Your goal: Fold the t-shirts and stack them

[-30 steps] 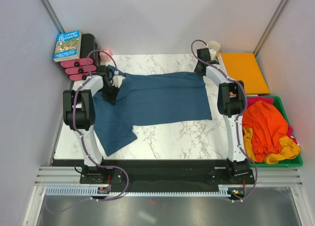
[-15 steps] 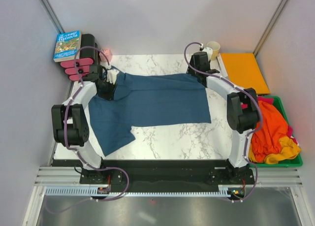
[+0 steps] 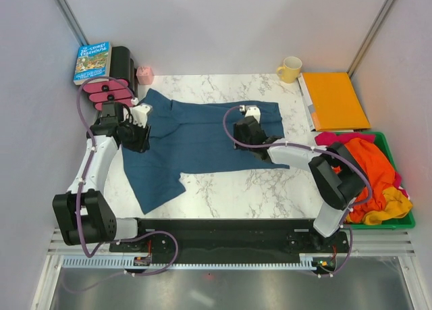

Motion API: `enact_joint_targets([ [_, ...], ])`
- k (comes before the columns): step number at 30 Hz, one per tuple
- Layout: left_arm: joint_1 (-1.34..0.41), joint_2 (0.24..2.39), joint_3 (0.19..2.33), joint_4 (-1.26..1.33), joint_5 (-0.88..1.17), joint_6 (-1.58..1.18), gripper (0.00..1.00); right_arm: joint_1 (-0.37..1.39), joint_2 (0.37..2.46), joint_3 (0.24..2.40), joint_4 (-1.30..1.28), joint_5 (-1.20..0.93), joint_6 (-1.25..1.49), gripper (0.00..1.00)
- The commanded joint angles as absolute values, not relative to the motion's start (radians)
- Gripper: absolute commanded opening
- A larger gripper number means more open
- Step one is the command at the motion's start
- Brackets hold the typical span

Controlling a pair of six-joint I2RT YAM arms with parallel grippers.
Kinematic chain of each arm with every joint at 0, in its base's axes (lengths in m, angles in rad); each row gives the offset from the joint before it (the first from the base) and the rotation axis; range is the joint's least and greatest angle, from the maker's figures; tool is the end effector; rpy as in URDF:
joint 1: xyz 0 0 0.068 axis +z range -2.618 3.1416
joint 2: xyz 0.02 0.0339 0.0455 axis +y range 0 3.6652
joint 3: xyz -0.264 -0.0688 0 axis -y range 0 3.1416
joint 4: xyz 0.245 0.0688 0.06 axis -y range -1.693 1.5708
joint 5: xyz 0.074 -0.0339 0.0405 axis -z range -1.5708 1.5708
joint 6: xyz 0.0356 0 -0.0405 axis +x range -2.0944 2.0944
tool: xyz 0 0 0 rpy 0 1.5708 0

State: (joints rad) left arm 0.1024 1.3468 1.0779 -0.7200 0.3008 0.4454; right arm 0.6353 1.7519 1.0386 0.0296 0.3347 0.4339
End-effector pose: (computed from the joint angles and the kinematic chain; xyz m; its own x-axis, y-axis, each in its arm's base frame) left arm 0.2725 0.0174 0.2734 -0.7222 0.3394 -0.6026 0.4161 0.9092 0.0134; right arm 0.3092 0.2134 0.1903 -0.6108 0.0430 -0.7906 -0.1088 0.9845 0.1377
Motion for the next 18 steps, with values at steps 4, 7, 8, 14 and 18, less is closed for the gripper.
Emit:
enact_joint_targets([
  [4,0.095,1.304,1.085,-0.989,0.471,0.411,0.42,0.709,1.743,0.95,0.132,0.403,0.44,0.61],
  [7,0.092,1.307,1.042,-1.006,0.463,0.394,0.4,0.755,1.749,0.931,0.17,0.408,0.431,0.61],
  [8,0.095,1.316,1.043,-1.003,0.445,0.384,0.4,0.767,1.753,0.931,0.185,0.407,0.423,0.61],
  [14,0.091,1.322,1.034,-0.96,0.44,0.373,0.38,0.859,1.804,0.988,0.164,0.44,0.391,0.61],
  [18,0.092,1.243,0.974,-0.713,0.411,0.287,0.35,0.882,1.772,0.974,0.19,0.483,0.403,0.61],
])
